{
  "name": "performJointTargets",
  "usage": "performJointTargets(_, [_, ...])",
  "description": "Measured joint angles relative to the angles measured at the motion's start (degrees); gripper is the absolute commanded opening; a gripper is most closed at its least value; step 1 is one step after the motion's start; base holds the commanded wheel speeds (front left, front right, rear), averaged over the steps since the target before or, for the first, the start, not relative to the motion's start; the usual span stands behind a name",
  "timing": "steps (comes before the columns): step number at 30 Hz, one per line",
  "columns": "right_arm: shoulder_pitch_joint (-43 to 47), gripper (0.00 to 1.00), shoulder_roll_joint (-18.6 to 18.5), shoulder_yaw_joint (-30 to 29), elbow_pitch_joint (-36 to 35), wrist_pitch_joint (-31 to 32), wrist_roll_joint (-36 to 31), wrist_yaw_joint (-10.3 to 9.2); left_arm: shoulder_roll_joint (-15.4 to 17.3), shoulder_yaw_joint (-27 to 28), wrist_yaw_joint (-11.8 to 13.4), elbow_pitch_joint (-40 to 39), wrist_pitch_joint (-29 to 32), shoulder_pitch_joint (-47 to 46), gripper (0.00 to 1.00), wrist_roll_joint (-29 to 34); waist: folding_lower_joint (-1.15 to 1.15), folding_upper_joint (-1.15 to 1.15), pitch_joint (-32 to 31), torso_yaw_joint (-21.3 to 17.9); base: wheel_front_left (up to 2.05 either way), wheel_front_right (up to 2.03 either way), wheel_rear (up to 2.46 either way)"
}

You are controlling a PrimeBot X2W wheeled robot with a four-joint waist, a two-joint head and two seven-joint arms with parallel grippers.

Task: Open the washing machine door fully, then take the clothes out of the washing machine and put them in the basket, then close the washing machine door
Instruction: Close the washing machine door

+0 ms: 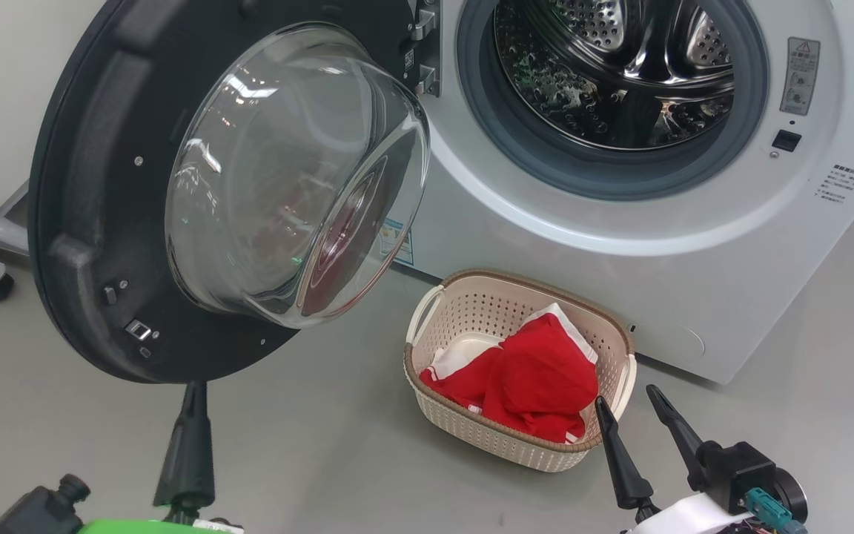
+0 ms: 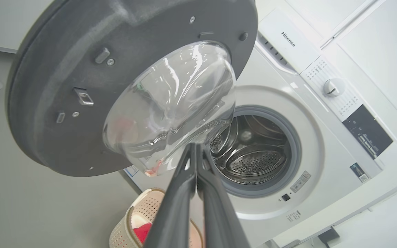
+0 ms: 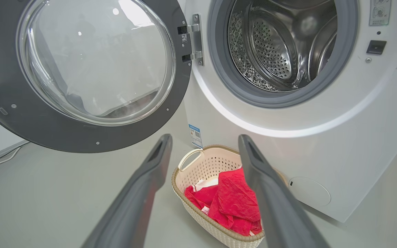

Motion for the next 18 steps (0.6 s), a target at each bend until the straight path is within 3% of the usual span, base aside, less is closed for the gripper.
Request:
performJointTargets(5, [-0.04,1.00,0.01,0.07,-0.01,0.00,0.00,0.00,-0.05,-5.30,-1.54,-6.08,-3.96,0.40,0.00,-14.54,0.00,0.00,0.42,0.12,0.00,0.00,0.00])
performJointTargets(8, [-0.06,1.00,0.01,0.04,-0.04,0.00,0.00,-0.01,0.01,-4.43,-2.86,-8.39,-5.11,0.43,0.00,-22.70,0.00,0.00,0.67,0.17,0.00,0.00,0.00])
performJointTargets(12, [-0.20,1.00,-0.04,-0.12,-0.04,0.00,-0.01,-0.01,-0.04,1.67,-3.97,-10.27,-4.81,-0.64,0.00,-33.19,0.00,0.00,1.24,0.25,0.00,0.00,0.00])
performJointTargets(18, [-0.29,1.00,-0.16,-0.38,-0.14,0.00,-0.02,-0.08,0.03,11.45,-4.26,-12.21,-4.38,-4.77,0.00,-35.64,0.00,0.00,1.66,0.44,0.00,0.00,0.00])
